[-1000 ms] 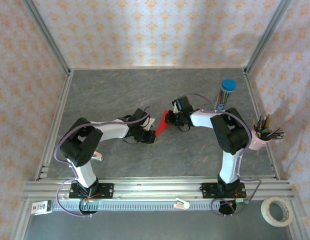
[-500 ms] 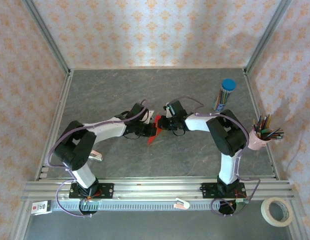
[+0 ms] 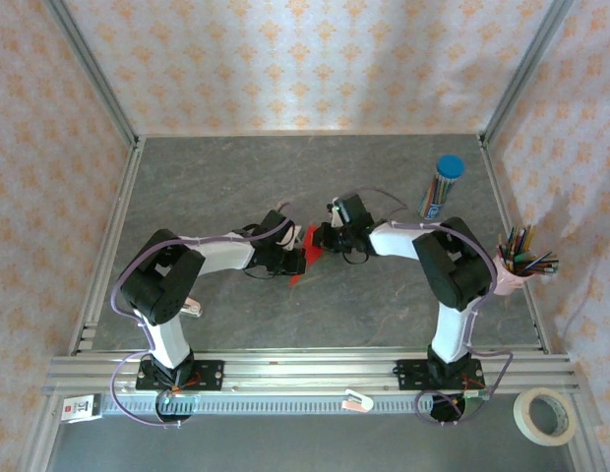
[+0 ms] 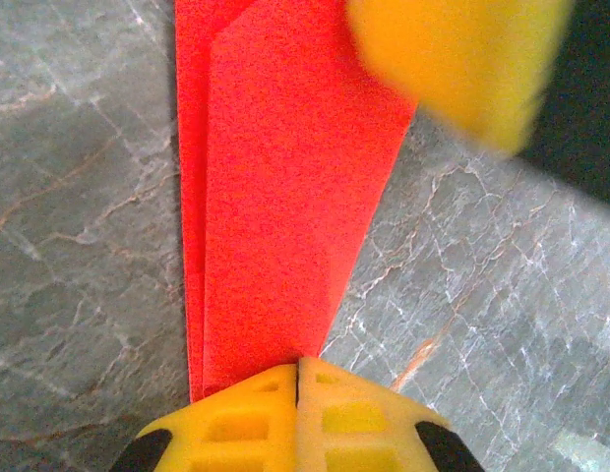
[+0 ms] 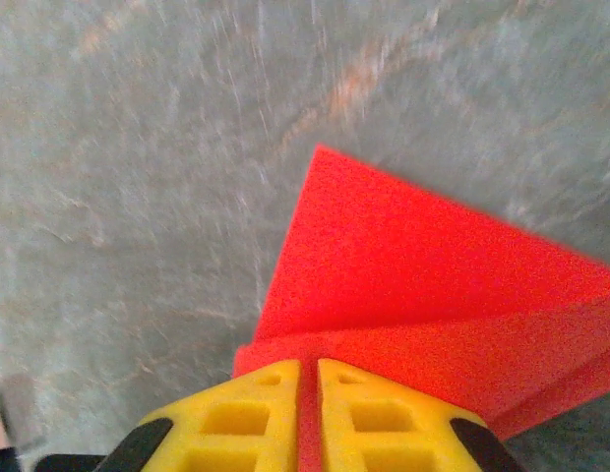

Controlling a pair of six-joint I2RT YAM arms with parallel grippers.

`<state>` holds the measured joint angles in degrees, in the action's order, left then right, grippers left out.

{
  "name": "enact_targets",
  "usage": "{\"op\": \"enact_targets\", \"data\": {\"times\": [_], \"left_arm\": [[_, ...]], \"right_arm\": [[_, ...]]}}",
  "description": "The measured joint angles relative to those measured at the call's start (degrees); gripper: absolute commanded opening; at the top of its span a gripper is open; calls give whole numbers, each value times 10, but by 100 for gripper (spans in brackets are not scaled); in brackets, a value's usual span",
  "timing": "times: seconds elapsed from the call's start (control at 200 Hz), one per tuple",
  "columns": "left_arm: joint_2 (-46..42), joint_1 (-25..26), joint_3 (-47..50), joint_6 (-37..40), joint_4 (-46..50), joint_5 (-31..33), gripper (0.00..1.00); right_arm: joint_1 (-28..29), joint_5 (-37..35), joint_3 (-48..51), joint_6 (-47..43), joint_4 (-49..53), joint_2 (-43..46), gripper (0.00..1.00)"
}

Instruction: Fold a paper plane with a square sheet of paper (pick it up from the middle)

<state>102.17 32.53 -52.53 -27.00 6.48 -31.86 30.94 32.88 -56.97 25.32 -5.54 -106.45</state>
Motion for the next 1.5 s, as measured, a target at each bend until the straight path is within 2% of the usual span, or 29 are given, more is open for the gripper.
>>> {"op": "enact_targets", "data": {"times": [0.245, 0.576, 0.781, 1.221, 1.501], "left_arm": [[0, 0, 1, 0, -3, 0, 0], [0, 0, -2, 1, -2, -3, 0], [0, 0, -50, 0, -9, -6, 7], [52, -7, -79, -21, -18, 57, 2], [59, -7, -79, -21, -16, 71, 0]], "right_arm": [[-19, -7, -19, 2, -3, 7, 13], [-18, -9, -38, -8, 20, -40, 13], [-18, -14, -52, -14, 37, -49, 13], [-18, -16, -57, -16, 45, -49, 14], [-17, -18, -42, -16, 35, 0, 16]]}}
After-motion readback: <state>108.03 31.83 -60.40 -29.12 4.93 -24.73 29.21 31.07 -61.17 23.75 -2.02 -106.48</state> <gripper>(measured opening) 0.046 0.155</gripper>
